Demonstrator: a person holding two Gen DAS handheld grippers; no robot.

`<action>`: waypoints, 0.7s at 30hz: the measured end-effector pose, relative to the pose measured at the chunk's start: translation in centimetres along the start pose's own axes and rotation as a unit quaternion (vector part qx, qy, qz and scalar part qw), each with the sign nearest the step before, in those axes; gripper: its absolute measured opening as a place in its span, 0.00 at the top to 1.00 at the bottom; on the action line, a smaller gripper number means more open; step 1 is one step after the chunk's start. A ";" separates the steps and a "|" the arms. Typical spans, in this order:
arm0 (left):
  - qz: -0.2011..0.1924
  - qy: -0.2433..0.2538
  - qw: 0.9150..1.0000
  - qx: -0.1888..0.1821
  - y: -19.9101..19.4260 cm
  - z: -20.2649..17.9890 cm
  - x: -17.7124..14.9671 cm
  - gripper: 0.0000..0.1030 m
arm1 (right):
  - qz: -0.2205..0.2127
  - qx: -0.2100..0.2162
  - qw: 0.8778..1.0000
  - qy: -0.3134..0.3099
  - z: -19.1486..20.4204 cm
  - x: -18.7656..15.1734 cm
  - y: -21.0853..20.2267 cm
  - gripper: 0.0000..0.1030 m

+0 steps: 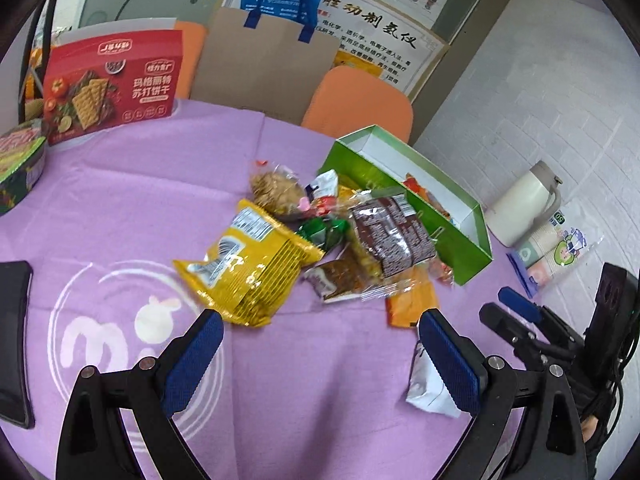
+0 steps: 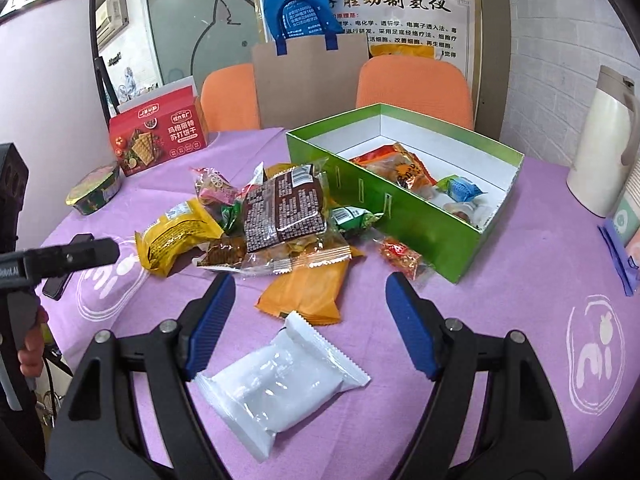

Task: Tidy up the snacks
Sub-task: 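Withdraw both grippers from the box toward the brown chocolate packets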

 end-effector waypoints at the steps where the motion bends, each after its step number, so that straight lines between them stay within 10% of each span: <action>1: 0.001 -0.004 1.000 0.001 -0.1 0.5 -0.4 0.03 | 0.002 0.001 1.000 -0.002 0.2 0.2 0.5 0.24; 13: -0.007 -0.004 1.000 -0.023 -0.3 1.2 0.1 0.03 | 0.042 -0.018 0.999 -0.005 0.3 2.5 9.9 0.24; 21: 0.004 0.001 0.999 -0.038 1.4 0.0 0.4 0.04 | 0.048 0.011 0.998 -0.038 1.8 0.5 7.4 0.53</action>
Point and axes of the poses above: each gripper's, at about its wrist camera, not at the fingertips, and y roughly the way its jaws point, z to its left, x to its top, the point moved 4 cm from there along y, roughly the way its jaws point, and after that the axes turned 8 degrees about -z, right-handed, at the moved point
